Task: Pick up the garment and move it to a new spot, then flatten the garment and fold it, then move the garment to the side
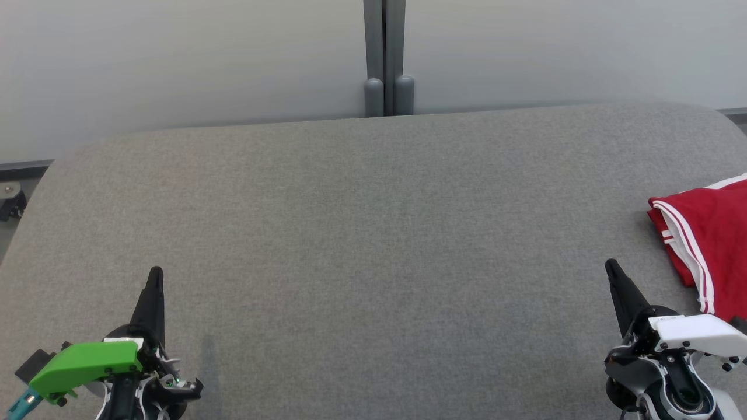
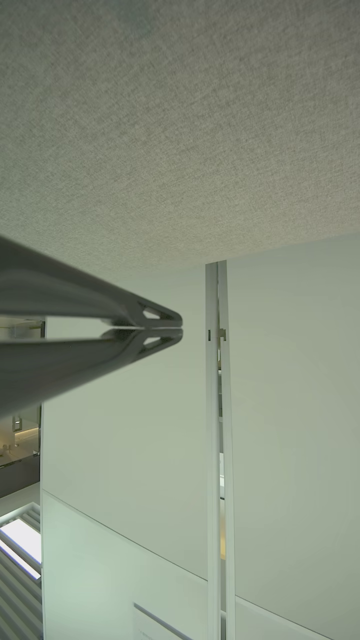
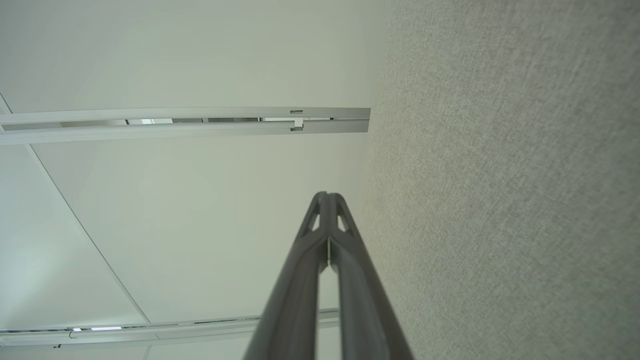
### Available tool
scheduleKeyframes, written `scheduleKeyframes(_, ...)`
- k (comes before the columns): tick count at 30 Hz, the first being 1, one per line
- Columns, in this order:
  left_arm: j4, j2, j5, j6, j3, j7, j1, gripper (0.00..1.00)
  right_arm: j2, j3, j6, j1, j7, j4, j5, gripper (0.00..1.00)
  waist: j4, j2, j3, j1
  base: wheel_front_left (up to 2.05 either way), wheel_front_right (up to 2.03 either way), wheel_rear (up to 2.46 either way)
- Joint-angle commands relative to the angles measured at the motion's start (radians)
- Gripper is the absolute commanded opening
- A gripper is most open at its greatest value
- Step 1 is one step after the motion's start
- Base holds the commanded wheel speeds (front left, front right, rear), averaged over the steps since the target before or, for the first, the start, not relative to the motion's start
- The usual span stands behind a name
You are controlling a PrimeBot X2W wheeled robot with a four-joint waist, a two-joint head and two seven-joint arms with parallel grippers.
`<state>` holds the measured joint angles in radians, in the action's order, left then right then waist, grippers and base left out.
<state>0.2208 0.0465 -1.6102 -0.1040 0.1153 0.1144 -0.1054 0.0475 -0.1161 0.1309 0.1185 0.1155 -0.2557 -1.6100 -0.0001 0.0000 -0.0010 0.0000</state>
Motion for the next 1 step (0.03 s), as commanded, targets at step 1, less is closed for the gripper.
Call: scheduleKeyframes(1,-0.004,0.007,-0.003,0.002,0.002,0.004,-0.013,0.0,0.005,-0.002,0.0,0.006,0.004,0.003,-0.002,0.0,0.0,0.0,0.0,0.0,0.0,0.0,0.0)
